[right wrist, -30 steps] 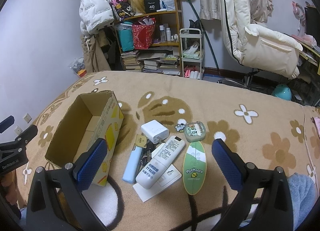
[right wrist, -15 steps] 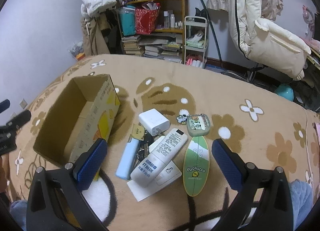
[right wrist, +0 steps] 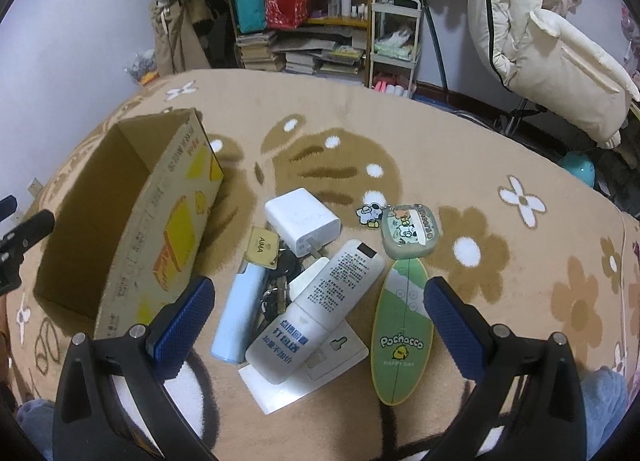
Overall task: Organize rigid objects
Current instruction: 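Clamp the box wall with the left gripper while the right gripper approaches the white remote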
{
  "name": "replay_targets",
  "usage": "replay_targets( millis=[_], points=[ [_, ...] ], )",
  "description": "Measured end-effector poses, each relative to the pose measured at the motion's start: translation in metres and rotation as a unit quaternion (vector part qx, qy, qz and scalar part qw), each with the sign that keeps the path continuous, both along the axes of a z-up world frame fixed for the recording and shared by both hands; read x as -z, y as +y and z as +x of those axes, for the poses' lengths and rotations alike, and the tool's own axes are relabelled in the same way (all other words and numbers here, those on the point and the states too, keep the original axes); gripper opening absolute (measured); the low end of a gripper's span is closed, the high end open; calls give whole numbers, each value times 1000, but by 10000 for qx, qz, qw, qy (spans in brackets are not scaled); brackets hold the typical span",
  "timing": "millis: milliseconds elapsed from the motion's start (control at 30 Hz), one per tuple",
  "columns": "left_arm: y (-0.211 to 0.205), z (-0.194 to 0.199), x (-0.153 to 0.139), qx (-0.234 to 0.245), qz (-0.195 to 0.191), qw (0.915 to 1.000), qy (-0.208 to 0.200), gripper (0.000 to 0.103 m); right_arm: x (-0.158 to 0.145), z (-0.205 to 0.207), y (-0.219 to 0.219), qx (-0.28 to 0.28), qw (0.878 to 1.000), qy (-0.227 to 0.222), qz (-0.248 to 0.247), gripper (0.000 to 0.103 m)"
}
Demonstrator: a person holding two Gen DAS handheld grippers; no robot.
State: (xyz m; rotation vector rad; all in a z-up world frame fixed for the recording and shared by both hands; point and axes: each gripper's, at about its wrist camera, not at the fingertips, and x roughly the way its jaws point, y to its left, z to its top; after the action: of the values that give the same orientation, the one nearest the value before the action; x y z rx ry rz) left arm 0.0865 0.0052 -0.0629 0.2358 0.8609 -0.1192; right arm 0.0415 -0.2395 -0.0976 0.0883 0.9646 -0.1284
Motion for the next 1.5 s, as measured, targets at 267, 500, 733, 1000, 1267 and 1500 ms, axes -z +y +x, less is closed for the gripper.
replay_targets(
  millis=[267, 500, 733, 1000, 1267, 1500],
  points=[
    [11, 7, 11, -167, -65, 9995, 242, 94, 18, 19, 0, 42, 9995, 306, -77, 103],
    [22, 15, 22, -255, -286, 9975, 597, 70, 36, 31, 3, 36, 9979, 596, -241, 103],
    [21, 18, 34, -324, -293, 9943, 974, 34, 54, 41, 6, 202, 9947, 996, -136, 92],
    [35, 21, 44, -659, -364, 9891, 1264, 15, 61, 44, 7, 445, 9917, 1192, -199, 65],
    [37, 22, 49, -724, -322, 9881, 1321, 10, 62, 42, -11, 875, 9884, 1238, 64, 65],
    [39, 24, 51, -818, -309, 9866, 1380, 10, 67, 43, -16, 962, 9850, 1359, 448, 65]
  ],
)
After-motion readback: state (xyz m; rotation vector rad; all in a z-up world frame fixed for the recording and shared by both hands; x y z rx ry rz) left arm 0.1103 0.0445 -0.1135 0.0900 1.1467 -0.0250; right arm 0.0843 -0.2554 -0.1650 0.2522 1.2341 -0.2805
